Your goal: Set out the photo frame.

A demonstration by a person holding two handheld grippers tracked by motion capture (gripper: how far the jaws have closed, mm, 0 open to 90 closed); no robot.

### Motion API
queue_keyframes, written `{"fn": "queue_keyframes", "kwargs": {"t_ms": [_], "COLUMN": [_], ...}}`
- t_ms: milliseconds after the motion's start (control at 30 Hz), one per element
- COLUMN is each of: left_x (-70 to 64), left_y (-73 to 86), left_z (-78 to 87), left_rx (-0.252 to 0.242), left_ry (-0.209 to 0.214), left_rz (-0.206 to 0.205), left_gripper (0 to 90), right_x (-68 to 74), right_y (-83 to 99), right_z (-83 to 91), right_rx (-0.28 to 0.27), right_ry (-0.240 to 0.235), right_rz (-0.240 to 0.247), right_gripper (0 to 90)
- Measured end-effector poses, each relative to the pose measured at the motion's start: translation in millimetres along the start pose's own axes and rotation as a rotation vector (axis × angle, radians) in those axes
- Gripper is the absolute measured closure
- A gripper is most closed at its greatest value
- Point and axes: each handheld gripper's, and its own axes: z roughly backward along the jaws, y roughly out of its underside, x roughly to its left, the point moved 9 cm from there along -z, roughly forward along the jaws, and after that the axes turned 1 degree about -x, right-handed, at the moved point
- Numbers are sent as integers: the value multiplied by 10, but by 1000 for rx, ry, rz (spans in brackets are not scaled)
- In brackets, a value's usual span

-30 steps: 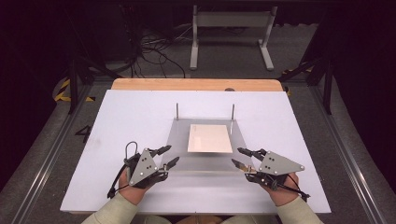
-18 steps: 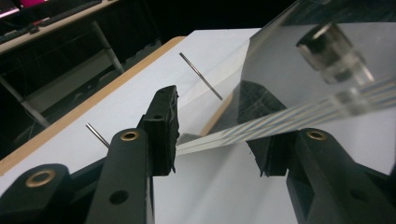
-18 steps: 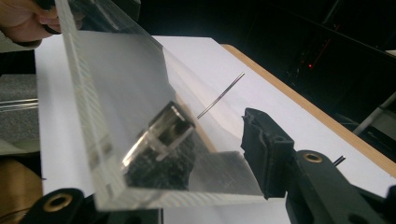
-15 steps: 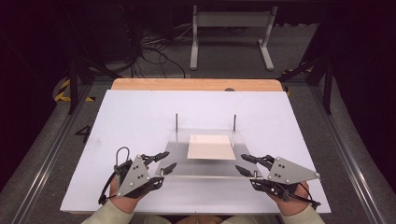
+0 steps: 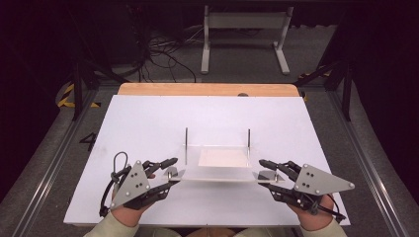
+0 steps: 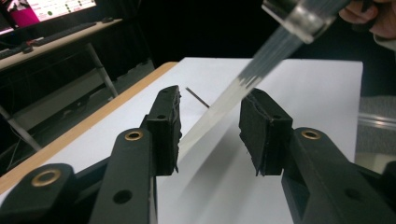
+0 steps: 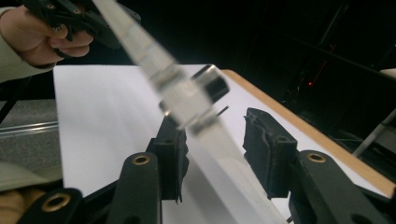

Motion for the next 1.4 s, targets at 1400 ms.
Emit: {"fn": "queue_keyframes", "kwargs": {"t_ms": [1400], "left_x": [769], "left_y": [509], "left_z": [-29], "left_rx": [57], "left_ry": [-183], "left_rz": [238], "left_gripper": [459], "right_x": [-1747], "right_y": [-105], "right_z": [-917], "right_rx": [-19], "right_ry": [181], "right_rz": [-218], "right_gripper": [579]}}
